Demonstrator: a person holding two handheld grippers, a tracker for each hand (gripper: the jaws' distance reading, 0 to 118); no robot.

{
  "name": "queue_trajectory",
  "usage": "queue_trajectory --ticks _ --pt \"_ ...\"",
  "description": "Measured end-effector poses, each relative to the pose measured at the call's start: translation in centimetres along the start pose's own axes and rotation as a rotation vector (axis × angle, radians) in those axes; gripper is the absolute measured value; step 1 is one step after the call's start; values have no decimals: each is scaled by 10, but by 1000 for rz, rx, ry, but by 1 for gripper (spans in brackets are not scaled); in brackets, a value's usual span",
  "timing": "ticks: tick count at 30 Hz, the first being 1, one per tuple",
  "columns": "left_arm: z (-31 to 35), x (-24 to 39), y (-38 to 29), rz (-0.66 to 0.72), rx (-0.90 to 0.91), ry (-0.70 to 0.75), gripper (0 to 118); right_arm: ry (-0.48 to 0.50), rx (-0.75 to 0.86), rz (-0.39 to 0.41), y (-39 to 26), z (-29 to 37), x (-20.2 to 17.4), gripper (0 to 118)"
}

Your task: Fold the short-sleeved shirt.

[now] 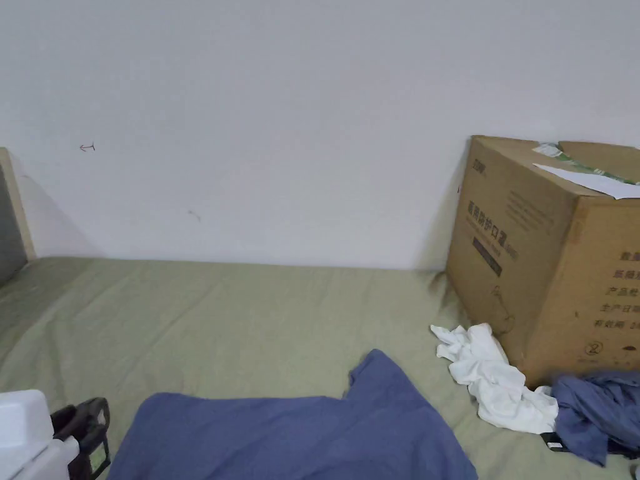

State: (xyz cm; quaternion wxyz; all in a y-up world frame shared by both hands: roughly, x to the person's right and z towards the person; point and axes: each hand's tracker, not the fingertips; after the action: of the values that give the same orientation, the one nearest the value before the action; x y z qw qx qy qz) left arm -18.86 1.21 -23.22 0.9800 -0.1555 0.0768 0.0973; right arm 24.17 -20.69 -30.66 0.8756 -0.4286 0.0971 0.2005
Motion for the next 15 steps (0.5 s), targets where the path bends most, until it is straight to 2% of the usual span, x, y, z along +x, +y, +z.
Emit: queue_trajectory --ticks 1,3,5,9,11,12,13,14,15 --pt "1 1 1 -6 -2 -10 1 16 84 -41 2 17 4 72" --pt "4 7 1 -29 2 -3 0 62 224 -137 12 60 13 72" --pt "9 13 2 -56 13 5 0 62 371 -181 25 101 25 72" --pt "19 23 2 -91 26 -8 0 -54 685 -155 52 183 38 72" --pt "22 26 -1 -105 25 -14 0 -103 770 -156 60 211 42 69" --pt "22 25 -2 -115 24 -11 0 -73 798 -161 60 222 46 59" --pt "23 24 -4 -124 22 -7 0 -4 830 -175 62 226 51 43" --pt "22 22 -6 -126 15 -4 0 36 852 -185 62 230 54 5" --pt "21 18 -9 -119 7 2 0 19 858 -195 62 229 54 0"
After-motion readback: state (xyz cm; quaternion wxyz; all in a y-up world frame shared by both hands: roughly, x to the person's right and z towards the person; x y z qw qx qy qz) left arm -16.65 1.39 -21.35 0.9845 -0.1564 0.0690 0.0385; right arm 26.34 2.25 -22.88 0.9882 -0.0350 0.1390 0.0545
